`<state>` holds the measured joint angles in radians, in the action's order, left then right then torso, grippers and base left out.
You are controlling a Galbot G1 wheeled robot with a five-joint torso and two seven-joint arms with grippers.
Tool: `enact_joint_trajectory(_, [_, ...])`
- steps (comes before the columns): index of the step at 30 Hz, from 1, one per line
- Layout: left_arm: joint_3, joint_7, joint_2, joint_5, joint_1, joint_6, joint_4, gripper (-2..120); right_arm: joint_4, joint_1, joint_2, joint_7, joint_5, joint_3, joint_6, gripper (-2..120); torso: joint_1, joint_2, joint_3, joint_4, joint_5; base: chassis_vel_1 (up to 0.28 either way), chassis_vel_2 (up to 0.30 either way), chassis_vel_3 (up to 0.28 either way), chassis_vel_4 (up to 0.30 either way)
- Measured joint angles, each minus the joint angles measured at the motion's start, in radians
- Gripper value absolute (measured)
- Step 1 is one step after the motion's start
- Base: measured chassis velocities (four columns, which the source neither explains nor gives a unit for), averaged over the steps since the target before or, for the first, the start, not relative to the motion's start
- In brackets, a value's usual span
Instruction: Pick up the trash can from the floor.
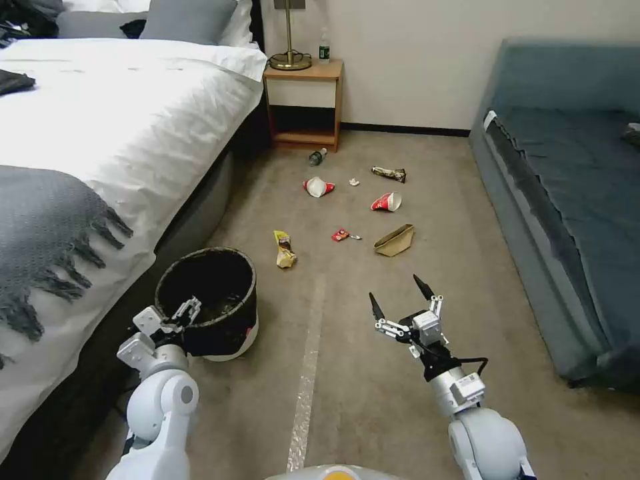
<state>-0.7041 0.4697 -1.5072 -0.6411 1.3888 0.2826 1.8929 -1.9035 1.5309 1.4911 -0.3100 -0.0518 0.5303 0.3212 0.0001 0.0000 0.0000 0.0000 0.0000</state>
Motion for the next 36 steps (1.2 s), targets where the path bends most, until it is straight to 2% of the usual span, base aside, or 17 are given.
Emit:
enact_joint_trajectory(7, [-0.012, 0.018, 0.000, -0.043, -0.023, 0.010, -0.044, 95, 0.006, 0.010, 0.004, -0.007, 0.002, 0.003, 0.020, 100, 0.000, 0.000, 0.000, 0.0000, 0.0000, 0.000, 0.000, 0.000, 0.000])
enact_joint_trajectory(8, [-0.013, 0.021, 0.000, -0.058, -0.027, 0.018, -0.050, 90, 0.005, 0.013, 0.005, -0.008, 0.002, 0.003, 0.023, 100, 0.000, 0.000, 0.000, 0.0000, 0.0000, 0.000, 0.000, 0.000, 0.000])
enact_joint_trajectory(11, [-0.014, 0.023, -0.001, -0.070, -0.030, 0.023, -0.053, 85, 0.003, 0.015, 0.006, -0.009, 0.002, 0.002, 0.025, 100, 0.000, 0.000, 0.000, 0.0000, 0.0001, 0.000, 0.000, 0.000, 0.000])
enact_joint_trajectory(12, [-0.016, 0.029, -0.003, -0.087, -0.036, 0.028, -0.058, 79, -0.001, 0.018, 0.006, -0.009, 0.002, 0.002, 0.026, 100, 0.000, 0.000, 0.000, -0.0001, 0.0004, 0.000, 0.000, 0.000, 0.000])
enact_joint_trajectory(14, [-0.016, 0.030, -0.003, -0.090, -0.037, 0.028, -0.060, 77, -0.002, 0.019, 0.007, -0.010, 0.001, 0.002, 0.026, 100, 0.000, 0.000, 0.000, 0.0000, 0.0005, 0.000, 0.000, 0.000, 0.000])
enact_joint_trajectory(16, [-0.016, 0.031, -0.005, -0.095, -0.037, 0.029, -0.060, 63, -0.009, 0.024, 0.009, -0.012, -0.001, 0.001, 0.027, 100, 0.000, 0.000, 0.000, -0.0001, 0.0005, 0.000, 0.000, 0.000, 0.000])
enact_joint_trajectory(18, [-0.016, 0.031, -0.005, -0.095, -0.037, 0.028, -0.060, 59, -0.010, 0.024, 0.011, -0.012, -0.002, 0.001, 0.027, 100, 0.000, 0.000, 0.000, -0.0001, 0.0004, 0.000, 0.000, 0.000, 0.000])
enact_joint_trajectory(19, [-0.016, 0.031, -0.004, -0.091, -0.035, 0.023, -0.060, 51, -0.012, 0.025, 0.012, -0.012, -0.003, 0.000, 0.027, 100, 0.000, 0.000, 0.000, 0.0000, 0.0003, 0.000, 0.000, 0.000, 0.000])
enact_joint_trajectory(21, [-0.016, 0.031, -0.003, -0.090, -0.034, 0.022, -0.060, 49, -0.013, 0.026, 0.012, -0.012, -0.004, 0.000, 0.027, 100, 0.000, 0.000, 0.000, 0.0000, 0.0002, 0.000, 0.000, 0.000, 0.000])
enact_joint_trajectory(22, [-0.018, 0.031, -0.002, -0.085, -0.032, 0.018, -0.061, 42, -0.015, 0.026, 0.012, -0.012, -0.004, -0.001, 0.027, 100, 0.000, 0.000, 0.000, 0.0001, 0.0001, 0.000, 0.000, 0.000, 0.000])
enact_joint_trajectory(23, [-0.018, 0.031, -0.002, -0.085, -0.032, 0.018, -0.061, 42, -0.015, 0.026, 0.012, -0.012, -0.004, -0.001, 0.027, 100, 0.000, 0.000, 0.000, 0.0001, 0.0001, 0.000, 0.000, 0.000, 0.000])
enact_joint_trajectory(24, [-0.020, 0.030, 0.000, -0.079, -0.030, 0.014, -0.062, 34, -0.017, 0.026, 0.013, -0.013, -0.004, -0.001, 0.027, 100, 0.000, 0.000, 0.000, 0.0001, 0.0000, 0.000, 0.000, 0.000, 0.000])
enact_joint_trajectory(25, [-0.020, 0.030, 0.000, -0.079, -0.030, 0.014, -0.062, 34, -0.017, 0.026, 0.013, -0.013, -0.004, -0.001, 0.027, 100, 0.000, 0.000, 0.000, 0.0001, 0.0000, 0.000, 0.000, 0.000, 0.000])
enact_joint_trajectory(28, [-0.022, 0.014, 0.001, -0.072, -0.023, 0.010, -0.064, 19, -0.020, 0.026, 0.014, -0.012, -0.004, -0.002, 0.027, 100, 0.000, 0.000, 0.000, 0.0002, 0.0000, 0.000, 0.000, 0.000, 0.000])
enact_joint_trajectory(29, [-0.022, 0.014, 0.001, -0.072, -0.023, 0.010, -0.064, 19, -0.020, 0.026, 0.014, -0.012, -0.004, -0.002, 0.027, 100, 0.000, 0.000, 0.000, 0.0002, 0.0000, 0.000, 0.000, 0.000, 0.000])
enact_joint_trajectory(31, [-0.022, 0.002, 0.000, -0.058, -0.020, 0.004, -0.066, 7, -0.022, 0.028, 0.014, -0.013, -0.004, -0.002, 0.028, 100, 0.000, 0.000, 0.000, 0.0001, 0.0000, 0.000, 0.000, 0.000, 0.000])
enact_joint_trajectory(36, [-0.020, -0.005, -0.002, -0.044, -0.016, -0.008, -0.067, 3, -0.023, 0.031, 0.014, -0.013, -0.003, -0.002, 0.031, 100, 0.000, 0.000, 0.000, -0.0001, -0.0002, 0.000, 0.000, 0.000, 0.000])
